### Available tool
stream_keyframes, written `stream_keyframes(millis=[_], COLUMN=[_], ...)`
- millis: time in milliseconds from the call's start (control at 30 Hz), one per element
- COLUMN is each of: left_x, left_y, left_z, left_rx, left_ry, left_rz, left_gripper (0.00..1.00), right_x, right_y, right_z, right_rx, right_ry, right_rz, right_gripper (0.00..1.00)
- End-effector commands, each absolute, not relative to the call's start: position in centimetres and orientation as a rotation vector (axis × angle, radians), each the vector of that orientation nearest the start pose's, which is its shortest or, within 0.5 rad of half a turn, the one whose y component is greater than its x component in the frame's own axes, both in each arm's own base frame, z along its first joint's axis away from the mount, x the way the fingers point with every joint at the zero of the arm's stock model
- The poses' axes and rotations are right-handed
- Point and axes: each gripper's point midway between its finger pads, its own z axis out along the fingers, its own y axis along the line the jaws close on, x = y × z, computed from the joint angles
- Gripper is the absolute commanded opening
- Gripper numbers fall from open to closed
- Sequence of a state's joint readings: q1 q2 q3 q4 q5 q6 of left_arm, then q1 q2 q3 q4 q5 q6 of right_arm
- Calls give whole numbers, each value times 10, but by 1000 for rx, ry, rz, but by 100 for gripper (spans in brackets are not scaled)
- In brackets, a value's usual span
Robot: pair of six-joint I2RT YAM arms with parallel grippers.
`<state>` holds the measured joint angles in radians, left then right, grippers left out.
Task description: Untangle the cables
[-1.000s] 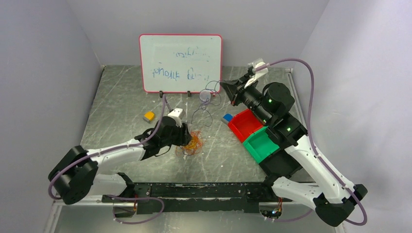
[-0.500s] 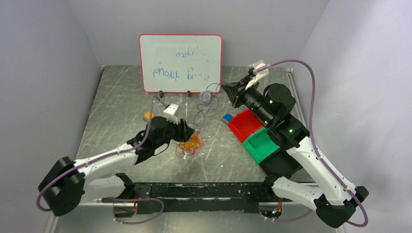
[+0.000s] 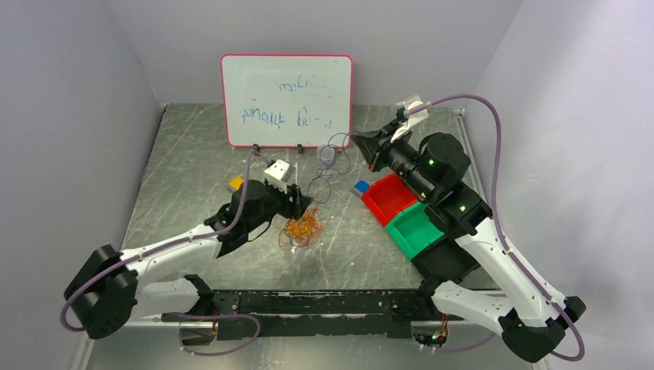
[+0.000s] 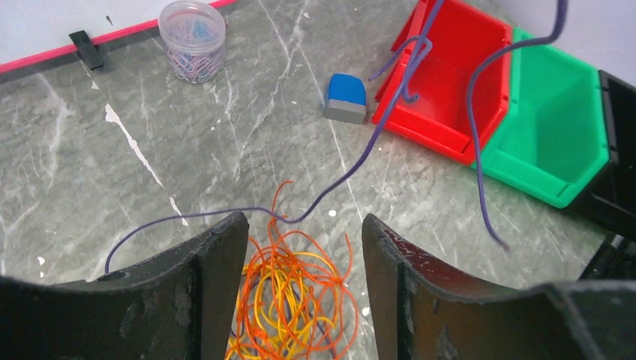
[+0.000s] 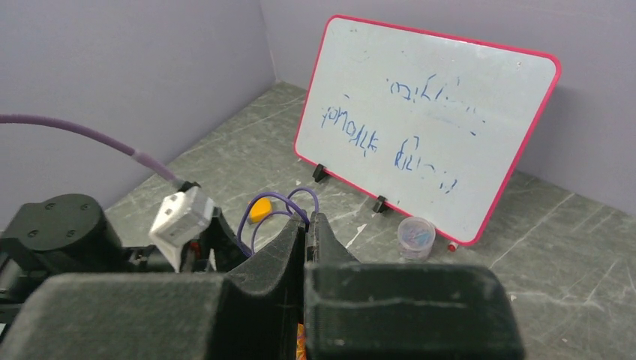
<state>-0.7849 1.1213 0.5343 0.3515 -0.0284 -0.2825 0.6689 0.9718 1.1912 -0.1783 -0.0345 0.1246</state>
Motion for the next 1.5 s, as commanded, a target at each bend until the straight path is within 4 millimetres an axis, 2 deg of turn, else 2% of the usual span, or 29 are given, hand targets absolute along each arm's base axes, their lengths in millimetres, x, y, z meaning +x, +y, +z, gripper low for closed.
stream_keyframes(millis=[0,167,267,367,467,700,1033,1200,1367,1467], left_x=[278,293,302,303,299,276,238,231,229,227], left_y=[-292,-310,-317,-322,-323,-313,-269,-253,-235,-231], left_z=[193,198,195,185,173,124,74,68,60,59], left_rx=[491,516,508,525,535,558,477,389,328,322], left_ry=[1704,1672,1682,1707,1740,1903,2076,2125,2158,2179], left_rz=[-732,-740,-732,-740,-756,-783,-734,-711,-636,-613], left_gripper=[62,57,41,21,12,7,7,7,7,7], right_x=[257,255,254,253,253,255,258,260,258,256], right_y=[221,220,218,216,212,182,123,106,79,70], right_z=[434,432,433,435,436,443,458,456,456,454], right_rx=[-426,-420,-414,-416,-415,-371,-221,-175,-57,-17], right_ry=[1450,1457,1454,1450,1449,1456,1461,1484,1501,1507], right_rz=[690,697,694,685,666,511,250,163,71,51], right_gripper=[0,0,0,0,0,0,0,0,0,0])
